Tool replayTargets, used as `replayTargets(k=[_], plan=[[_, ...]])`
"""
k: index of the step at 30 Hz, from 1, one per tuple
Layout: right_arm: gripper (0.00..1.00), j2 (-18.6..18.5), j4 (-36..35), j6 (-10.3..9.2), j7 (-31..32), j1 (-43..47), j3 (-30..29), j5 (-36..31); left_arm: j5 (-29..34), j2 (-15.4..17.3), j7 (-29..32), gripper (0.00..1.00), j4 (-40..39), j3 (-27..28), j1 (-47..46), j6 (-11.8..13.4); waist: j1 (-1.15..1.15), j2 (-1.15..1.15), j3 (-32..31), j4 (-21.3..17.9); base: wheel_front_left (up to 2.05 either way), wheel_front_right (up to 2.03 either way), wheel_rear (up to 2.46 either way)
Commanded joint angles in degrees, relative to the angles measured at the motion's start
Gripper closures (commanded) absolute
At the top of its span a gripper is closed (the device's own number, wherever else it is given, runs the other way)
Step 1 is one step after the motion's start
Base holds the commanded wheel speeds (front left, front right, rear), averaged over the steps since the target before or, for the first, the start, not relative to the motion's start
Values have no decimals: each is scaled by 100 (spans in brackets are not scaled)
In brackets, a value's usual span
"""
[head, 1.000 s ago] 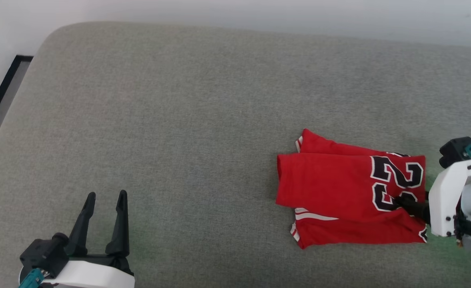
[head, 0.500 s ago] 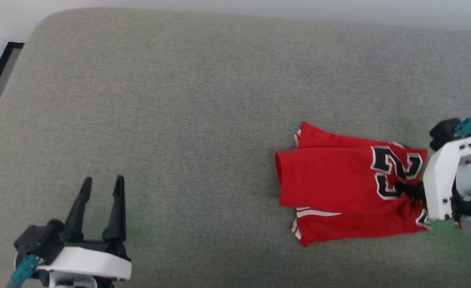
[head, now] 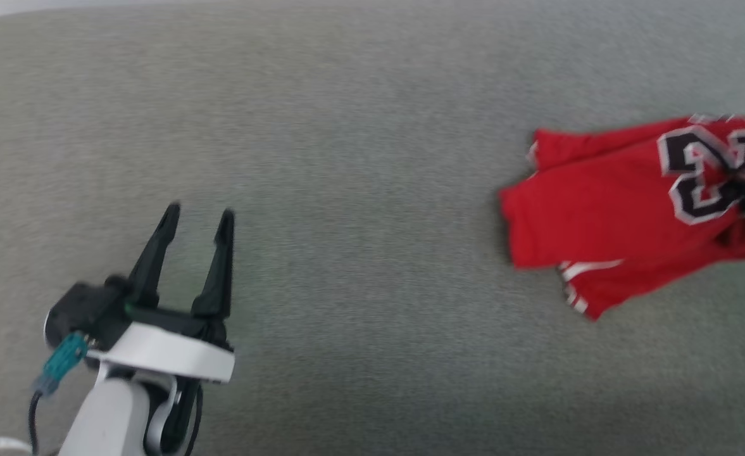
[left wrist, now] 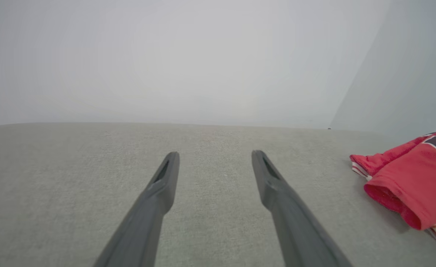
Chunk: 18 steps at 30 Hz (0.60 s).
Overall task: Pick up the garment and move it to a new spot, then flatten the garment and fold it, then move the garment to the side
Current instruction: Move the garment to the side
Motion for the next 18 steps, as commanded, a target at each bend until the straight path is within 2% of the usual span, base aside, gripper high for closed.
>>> replayTargets(k=[1, 11, 18], plan=[[100, -49, 29, -10, -64, -94, -69, -68, 52, 40, -28, 0, 16, -74, -162, -20, 0, 0, 145, -209, 0, 0, 0], [100, -315, 423, -8, -703, -629, -408, -649, -50, 364, -28, 0, 120, -930, -1223, -20, 0, 0, 607, -929, 0, 0, 0], [100, -397, 951, -7, -1261, -1045, -540, -1257, -108, 461, -28, 0, 246, -1487, -1830, -20, 0, 0, 917, -1192, 0, 0, 0]])
